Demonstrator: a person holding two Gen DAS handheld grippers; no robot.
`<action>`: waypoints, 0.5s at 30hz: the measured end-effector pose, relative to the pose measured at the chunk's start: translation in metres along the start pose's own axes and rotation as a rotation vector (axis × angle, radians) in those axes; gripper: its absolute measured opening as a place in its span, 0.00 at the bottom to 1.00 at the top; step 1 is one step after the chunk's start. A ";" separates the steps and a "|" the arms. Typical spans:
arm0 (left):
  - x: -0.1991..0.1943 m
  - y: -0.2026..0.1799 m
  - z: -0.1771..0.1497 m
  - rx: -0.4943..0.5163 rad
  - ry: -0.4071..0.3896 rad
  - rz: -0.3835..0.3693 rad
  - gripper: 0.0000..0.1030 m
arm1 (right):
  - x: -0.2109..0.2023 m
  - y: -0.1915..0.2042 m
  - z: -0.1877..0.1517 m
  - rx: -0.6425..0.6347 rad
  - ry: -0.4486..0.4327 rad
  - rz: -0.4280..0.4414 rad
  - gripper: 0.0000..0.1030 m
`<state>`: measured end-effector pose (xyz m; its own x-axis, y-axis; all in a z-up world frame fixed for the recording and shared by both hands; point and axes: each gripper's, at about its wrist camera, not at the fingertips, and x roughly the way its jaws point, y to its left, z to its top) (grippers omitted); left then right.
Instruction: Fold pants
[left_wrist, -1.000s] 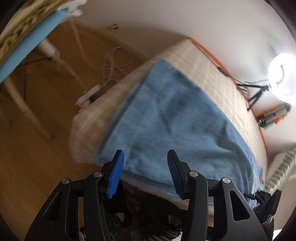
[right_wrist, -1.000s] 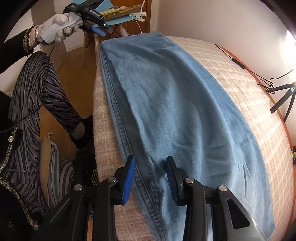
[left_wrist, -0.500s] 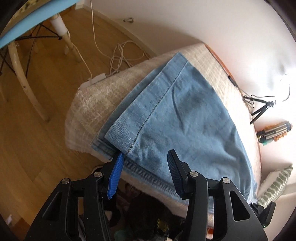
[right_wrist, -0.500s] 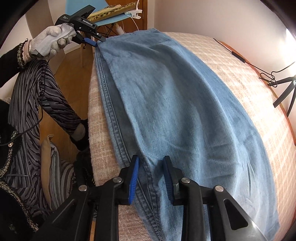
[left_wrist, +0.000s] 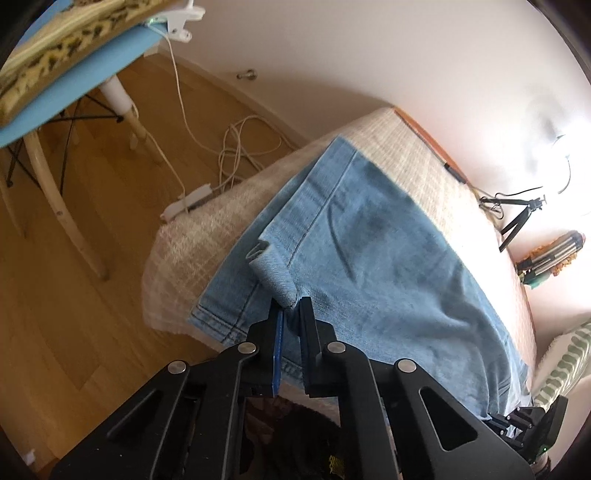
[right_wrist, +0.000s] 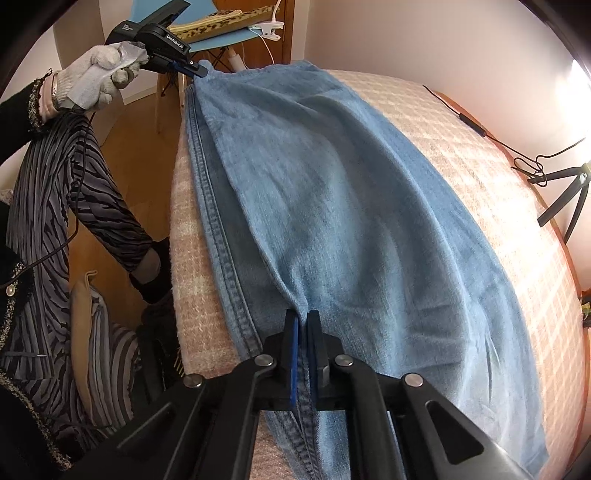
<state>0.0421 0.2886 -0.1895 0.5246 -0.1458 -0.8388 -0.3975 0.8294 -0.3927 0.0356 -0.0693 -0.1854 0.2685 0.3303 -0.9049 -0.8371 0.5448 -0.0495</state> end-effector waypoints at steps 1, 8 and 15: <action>-0.005 0.001 0.000 -0.003 -0.012 -0.007 0.06 | -0.003 0.000 0.000 0.002 -0.006 0.003 0.01; -0.001 0.019 0.001 -0.023 0.001 0.039 0.06 | -0.015 0.016 -0.002 -0.010 -0.020 0.074 0.01; 0.015 0.028 -0.004 -0.029 0.034 0.077 0.06 | -0.002 0.017 -0.009 0.015 -0.003 0.106 0.01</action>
<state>0.0352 0.3075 -0.2146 0.4657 -0.1005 -0.8792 -0.4580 0.8227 -0.3367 0.0160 -0.0675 -0.1880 0.1799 0.3891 -0.9035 -0.8536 0.5182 0.0532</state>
